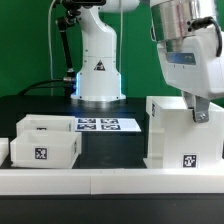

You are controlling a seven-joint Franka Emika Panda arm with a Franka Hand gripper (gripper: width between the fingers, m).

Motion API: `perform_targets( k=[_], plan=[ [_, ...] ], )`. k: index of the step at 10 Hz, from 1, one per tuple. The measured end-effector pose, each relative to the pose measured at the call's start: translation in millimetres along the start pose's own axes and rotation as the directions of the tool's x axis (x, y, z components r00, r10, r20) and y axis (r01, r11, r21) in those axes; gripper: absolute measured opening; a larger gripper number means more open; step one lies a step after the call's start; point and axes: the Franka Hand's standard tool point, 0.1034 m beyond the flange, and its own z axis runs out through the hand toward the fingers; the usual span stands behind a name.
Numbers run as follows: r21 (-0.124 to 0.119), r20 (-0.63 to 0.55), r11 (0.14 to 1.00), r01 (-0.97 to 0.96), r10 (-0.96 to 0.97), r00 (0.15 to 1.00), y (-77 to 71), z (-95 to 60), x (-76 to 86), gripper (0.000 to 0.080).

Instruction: Assemble drawer

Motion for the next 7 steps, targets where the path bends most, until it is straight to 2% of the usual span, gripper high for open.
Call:
perform_targets(
  k=[1,2,3,4,6,7],
  plan=[
    [0.0,0.0,1.0,0.003,-0.003,1.0,0.1,0.1,-0.4,0.0318],
    [-0.002,0.001,1.0,0.03,-0.03,1.0,0.5,-0.6,-0.4,0.0318],
    [-0.008,0.005,0.996,0.088,-0.088,0.996,2.7,-3.7,0.0,0.0533],
    [-0.012,0.007,0.991,0.134,-0.134,0.991,4.5,-6.3,0.5,0.0617],
    [-0.006,0.008,0.959,0.283,-0.283,0.959,9.1,-17.3,-2.3,0.0644],
    [-0.014,0.015,0.928,0.372,-0.371,0.928,13.7,-24.9,-5.6,0.0644]
  ],
)
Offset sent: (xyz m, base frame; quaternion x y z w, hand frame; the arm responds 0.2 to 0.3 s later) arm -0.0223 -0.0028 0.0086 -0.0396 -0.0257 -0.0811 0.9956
